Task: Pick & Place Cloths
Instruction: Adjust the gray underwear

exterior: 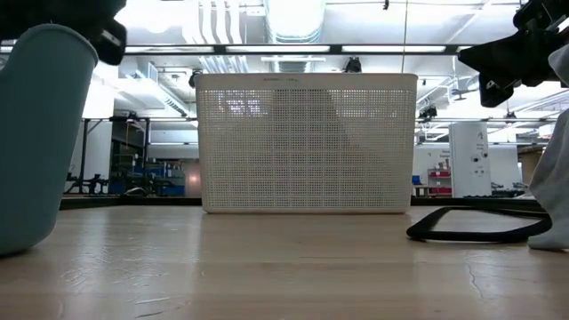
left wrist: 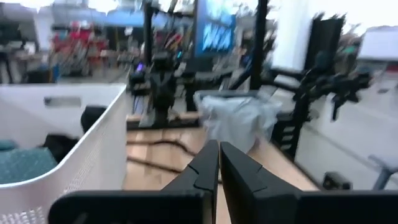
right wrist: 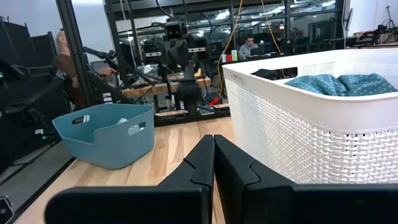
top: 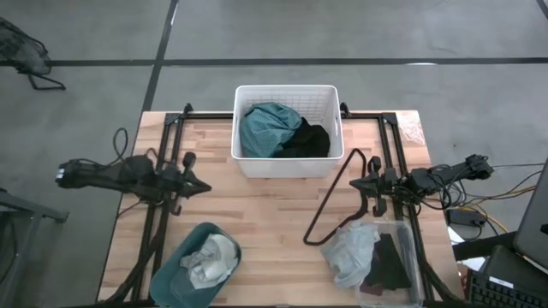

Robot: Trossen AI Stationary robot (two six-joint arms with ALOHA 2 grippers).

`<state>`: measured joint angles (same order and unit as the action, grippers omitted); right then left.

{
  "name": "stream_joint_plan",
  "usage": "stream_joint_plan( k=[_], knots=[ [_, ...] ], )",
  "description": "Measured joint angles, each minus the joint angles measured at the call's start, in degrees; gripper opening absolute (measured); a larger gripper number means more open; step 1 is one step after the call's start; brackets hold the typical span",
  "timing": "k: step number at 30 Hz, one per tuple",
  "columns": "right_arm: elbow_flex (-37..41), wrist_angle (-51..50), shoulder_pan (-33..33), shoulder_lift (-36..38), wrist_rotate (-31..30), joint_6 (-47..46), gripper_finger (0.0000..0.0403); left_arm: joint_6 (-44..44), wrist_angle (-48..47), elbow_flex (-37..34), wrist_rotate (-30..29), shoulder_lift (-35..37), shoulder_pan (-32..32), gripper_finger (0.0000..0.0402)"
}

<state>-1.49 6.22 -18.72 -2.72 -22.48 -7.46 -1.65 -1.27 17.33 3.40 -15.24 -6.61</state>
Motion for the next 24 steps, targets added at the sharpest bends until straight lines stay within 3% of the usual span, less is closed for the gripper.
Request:
stream_joint_plan(
  k=[4,10,24],
  knots=[
    [0.0,0.0,0.0,0.0,0.0,0.0,0.0008,1.0,0.3,-3.3,3.0,5.3,0.0,0.0023],
    [0.0,0.0,0.0,0.0,0.0,0.0,0.0008,-0.4,0.2,-6.9,2.9,11.2,0.0,0.0021],
    [0.0,0.0,0.0,0.0,0.0,0.0,0.0008,-0.5,-0.4,-15.0,2.7,11.7,0.0,0.0025]
  ],
)
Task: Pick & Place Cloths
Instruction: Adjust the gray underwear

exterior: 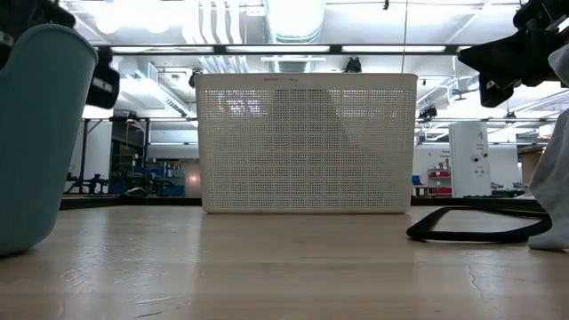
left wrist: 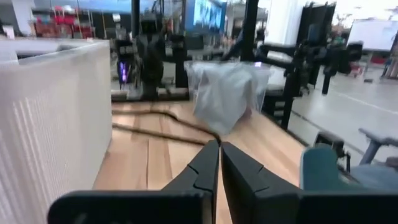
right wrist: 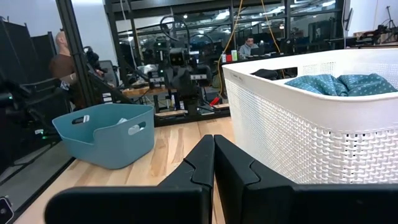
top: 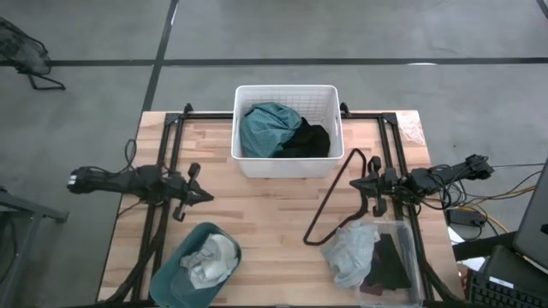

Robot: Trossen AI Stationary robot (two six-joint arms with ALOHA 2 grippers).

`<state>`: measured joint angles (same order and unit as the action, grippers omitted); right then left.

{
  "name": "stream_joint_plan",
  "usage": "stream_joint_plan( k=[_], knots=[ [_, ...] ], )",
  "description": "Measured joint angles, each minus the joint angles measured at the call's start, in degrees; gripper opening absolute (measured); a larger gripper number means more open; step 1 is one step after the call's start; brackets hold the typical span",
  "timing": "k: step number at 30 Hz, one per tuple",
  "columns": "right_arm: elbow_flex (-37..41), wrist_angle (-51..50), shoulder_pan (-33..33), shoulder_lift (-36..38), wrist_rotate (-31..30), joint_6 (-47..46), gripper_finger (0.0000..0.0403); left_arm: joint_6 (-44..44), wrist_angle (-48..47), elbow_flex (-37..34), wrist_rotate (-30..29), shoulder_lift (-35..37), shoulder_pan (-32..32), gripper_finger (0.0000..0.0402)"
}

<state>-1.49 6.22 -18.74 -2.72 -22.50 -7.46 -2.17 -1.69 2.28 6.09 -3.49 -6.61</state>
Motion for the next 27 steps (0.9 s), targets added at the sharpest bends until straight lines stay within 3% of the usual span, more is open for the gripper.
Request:
stream_joint_plan(
  k=[22,27],
  knots=[
    [0.0,0.2,0.0,0.0,0.0,0.1,0.0008,0.0,2.3,-1.5,-1.6,-1.3,0.0,0.0026],
    [0.0,9.8,0.0,0.0,-0.1,0.0,0.0008,0.0,2.3,-1.5,-1.6,-1.3,0.0,0.0026]
  ],
)
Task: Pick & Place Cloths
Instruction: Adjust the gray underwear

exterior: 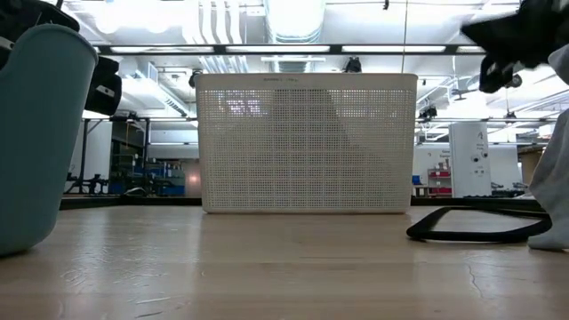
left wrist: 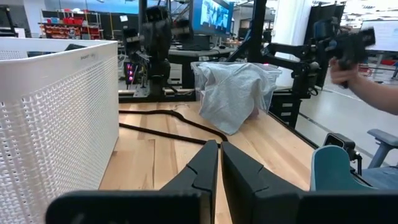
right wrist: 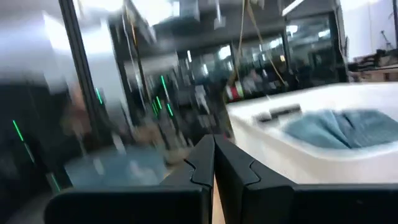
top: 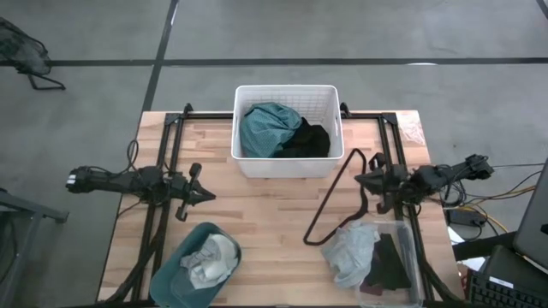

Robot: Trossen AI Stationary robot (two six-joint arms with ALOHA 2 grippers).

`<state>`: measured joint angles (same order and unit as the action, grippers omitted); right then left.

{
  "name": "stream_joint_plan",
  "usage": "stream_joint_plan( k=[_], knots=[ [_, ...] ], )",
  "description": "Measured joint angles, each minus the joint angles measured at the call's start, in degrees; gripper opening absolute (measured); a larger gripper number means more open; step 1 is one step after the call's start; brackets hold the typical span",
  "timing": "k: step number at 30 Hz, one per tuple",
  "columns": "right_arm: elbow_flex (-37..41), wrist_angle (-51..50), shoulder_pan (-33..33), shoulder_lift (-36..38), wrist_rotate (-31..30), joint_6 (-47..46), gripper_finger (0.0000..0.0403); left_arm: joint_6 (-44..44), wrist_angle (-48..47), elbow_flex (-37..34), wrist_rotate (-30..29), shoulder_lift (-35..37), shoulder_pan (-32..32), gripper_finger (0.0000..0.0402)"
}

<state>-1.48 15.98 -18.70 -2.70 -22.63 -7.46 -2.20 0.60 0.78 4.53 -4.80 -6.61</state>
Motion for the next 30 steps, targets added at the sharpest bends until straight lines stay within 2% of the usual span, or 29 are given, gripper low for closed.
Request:
stream_joint_plan(
  k=[3,5,7,13,17,24,30],
  knots=[
    [0.0,10.1,0.0,-0.7,2.1,-7.0,0.0008,0.0,0.0,0.0,0.0,0.0,0.0,0.0026],
    [-0.4,15.0,0.0,-2.2,7.7,-7.6,0.0008,0.0,0.0,0.0,0.0,0.0,0.0,0.0026],
    [-1.8,15.9,-0.2,-4.4,13.2,-7.8,0.0008,0.0,0.0,0.0,0.0,0.0,0.0,0.0026],
    [-9.7,12.8,-1.4,-17.8,13.7,-11.9,0.0008,0.0,0.0,0.0,0.0,0.0,0.0,0.0026],
    [-20.4,0.2,-1.7,-28.7,13.7,-16.9,0.0008,0.0,-0.1,0.0,0.0,0.0,0.0,0.0026],
    [-44.6,-40.6,-4.0,-46.9,14.0,-32.0,0.0009,0.0,-0.1,0.0,0.1,0.0,0.0,0.0026],
    [-63.3,-67.2,-8.8,-63.3,13.7,-43.2,0.0020,0.0,-0.1,0.0,0.1,0.0,0.0,0.0026]
  ],
)
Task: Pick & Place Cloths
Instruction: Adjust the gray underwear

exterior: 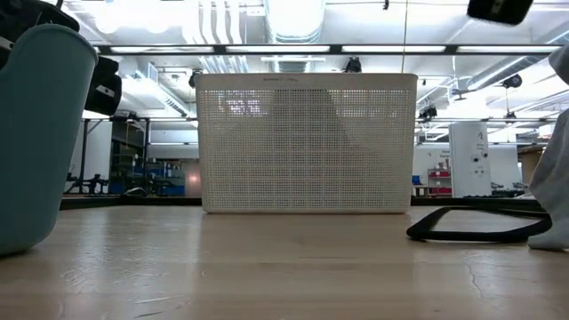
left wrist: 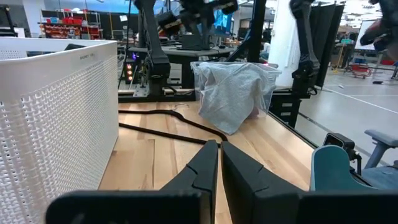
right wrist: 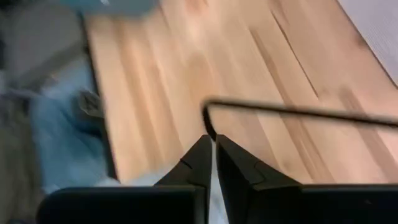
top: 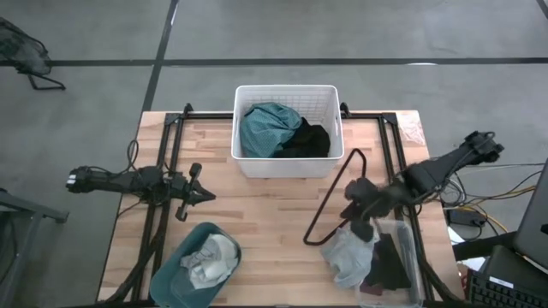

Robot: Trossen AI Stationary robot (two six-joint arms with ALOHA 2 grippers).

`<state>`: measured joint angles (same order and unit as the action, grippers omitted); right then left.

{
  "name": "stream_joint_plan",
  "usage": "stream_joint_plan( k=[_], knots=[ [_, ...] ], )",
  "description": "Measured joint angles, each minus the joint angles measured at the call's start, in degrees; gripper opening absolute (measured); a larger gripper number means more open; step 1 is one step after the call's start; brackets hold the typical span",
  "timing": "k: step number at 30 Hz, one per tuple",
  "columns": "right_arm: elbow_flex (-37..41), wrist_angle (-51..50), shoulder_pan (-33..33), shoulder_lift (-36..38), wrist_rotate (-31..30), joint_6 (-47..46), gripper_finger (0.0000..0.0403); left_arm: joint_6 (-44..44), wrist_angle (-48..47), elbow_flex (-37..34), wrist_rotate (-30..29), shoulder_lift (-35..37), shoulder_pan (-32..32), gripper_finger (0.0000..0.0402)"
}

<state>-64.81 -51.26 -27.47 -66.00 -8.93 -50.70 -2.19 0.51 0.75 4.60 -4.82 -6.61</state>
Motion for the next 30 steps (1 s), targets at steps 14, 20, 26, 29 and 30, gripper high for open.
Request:
stream_joint_plan(
  k=[14,20,26,29,30],
  knots=[
    [-27.7,-34.7,-7.1,-31.6,9.7,-6.6,0.0166,0.0,0.0,0.0,0.0,0.0,0.0,0.0026],
    [-32.9,-38.3,-7.0,-37.8,10.3,-5.4,0.0203,0.0,0.4,-0.1,0.0,-0.1,0.0,0.0026],
    [-32.7,-38.7,-7.1,-38.6,10.1,-4.3,0.0210,0.0,0.7,-0.1,0.2,-0.3,0.0,0.0026],
    [-31.7,-38.4,-7.0,-38.6,10.9,-5.5,0.0206,0.0,0.8,-0.1,0.2,-0.3,0.0,0.0026],
    [-31.5,-38.4,-6.9,-38.6,11.4,-5.7,0.0203,0.0,0.8,-0.1,0.2,-0.3,0.0,0.0026]
  ],
)
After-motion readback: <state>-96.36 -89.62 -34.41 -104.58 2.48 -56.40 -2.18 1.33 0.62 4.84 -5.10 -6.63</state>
